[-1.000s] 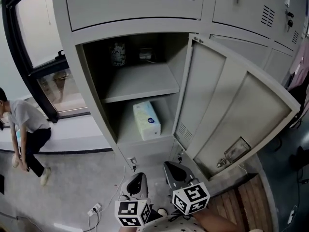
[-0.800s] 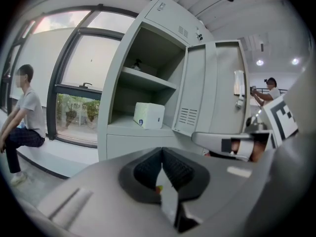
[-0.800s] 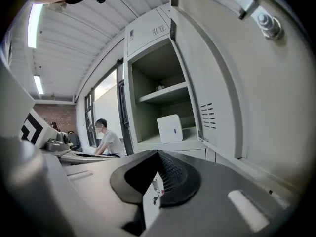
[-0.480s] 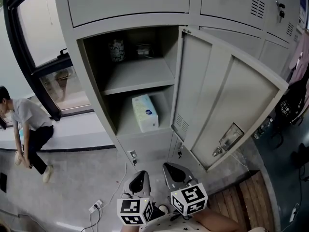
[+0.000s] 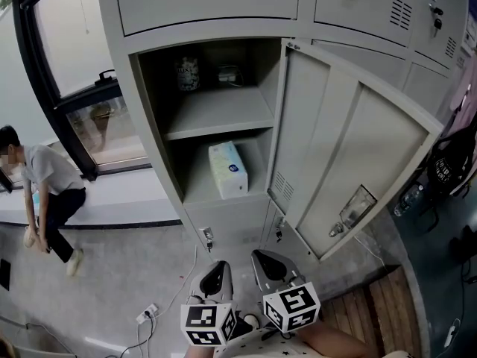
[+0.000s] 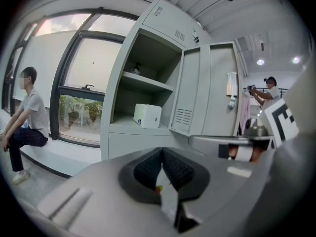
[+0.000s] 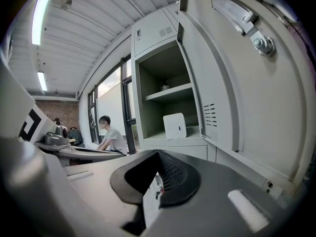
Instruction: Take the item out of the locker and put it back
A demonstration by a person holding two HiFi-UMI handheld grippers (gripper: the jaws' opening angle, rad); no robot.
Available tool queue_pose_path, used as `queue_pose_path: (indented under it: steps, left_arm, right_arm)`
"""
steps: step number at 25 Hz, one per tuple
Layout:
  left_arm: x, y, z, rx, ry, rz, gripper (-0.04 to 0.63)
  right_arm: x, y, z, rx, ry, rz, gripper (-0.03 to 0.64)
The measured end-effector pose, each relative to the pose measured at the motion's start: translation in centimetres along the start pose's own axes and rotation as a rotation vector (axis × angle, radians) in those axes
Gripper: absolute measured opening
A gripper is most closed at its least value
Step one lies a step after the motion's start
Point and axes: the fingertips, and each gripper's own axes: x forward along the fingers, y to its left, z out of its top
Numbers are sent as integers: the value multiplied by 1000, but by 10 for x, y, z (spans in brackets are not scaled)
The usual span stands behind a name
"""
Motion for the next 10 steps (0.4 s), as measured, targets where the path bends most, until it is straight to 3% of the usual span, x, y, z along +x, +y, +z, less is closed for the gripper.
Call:
queue_pose_path:
  steps: [10]
  left_arm:
    - [2, -2, -4, -12, 5, -10, 8]
  right_arm:
    - [-4, -3, -5, 7, 5, -6, -2]
